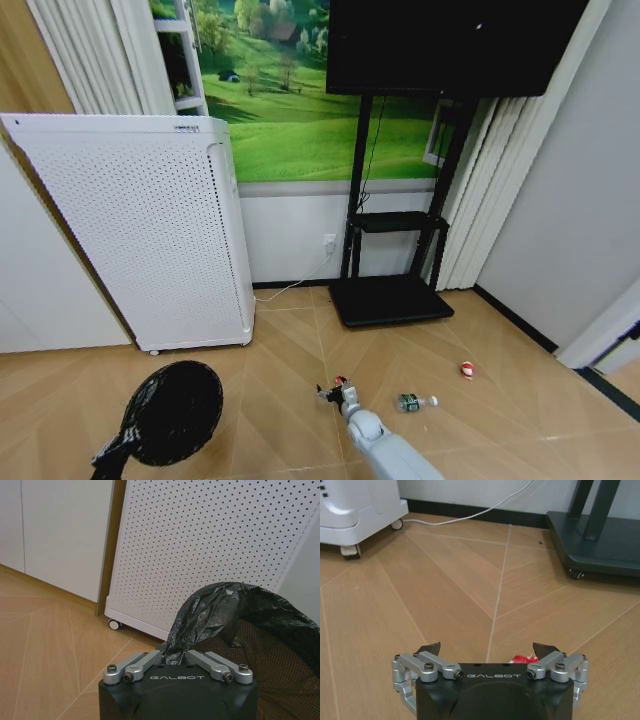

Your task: Pick up the trash bin and place the garbage on the floor into it.

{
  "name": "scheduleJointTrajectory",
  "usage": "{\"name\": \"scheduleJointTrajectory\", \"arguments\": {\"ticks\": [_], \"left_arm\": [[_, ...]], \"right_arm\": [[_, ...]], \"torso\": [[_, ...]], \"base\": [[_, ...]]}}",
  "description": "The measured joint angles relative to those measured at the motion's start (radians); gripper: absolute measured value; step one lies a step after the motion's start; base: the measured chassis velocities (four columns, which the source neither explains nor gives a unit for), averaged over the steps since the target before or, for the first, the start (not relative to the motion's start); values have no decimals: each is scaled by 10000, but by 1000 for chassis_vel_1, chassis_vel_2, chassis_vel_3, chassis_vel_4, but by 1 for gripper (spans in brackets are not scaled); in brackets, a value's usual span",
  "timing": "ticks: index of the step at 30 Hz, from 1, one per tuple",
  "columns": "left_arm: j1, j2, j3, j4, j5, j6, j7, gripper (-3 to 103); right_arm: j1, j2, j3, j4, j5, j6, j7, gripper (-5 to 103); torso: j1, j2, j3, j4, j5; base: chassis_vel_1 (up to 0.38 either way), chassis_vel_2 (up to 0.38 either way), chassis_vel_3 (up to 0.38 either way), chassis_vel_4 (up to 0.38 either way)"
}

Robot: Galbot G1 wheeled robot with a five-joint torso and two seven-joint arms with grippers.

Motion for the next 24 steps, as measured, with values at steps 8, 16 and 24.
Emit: {"name": "scheduleJointTrajectory", "arguments": {"ticks": [8, 16, 24], "left_arm": [[-52, 51, 53, 29, -5, -17, 13, 4], [-60, 9, 84, 64, 10, -41, 32, 4], [-71, 36, 91, 85, 17, -51, 56, 4]], "right_arm": [[-185, -72, 222, 368, -131, 618, -459, 100], [-335, -125, 240, 475, -479, 723, -565, 100], [-582, -175, 621, 510, -575, 1575, -1021, 100]], "torso": [[-1, 0, -1, -1, -1], [-1, 1, -1, 0, 0], [-2, 1, -1, -1, -1]], "base": [[0, 0, 0, 0], [-4, 7, 7, -6], [-114, 130, 113, -119]]}}
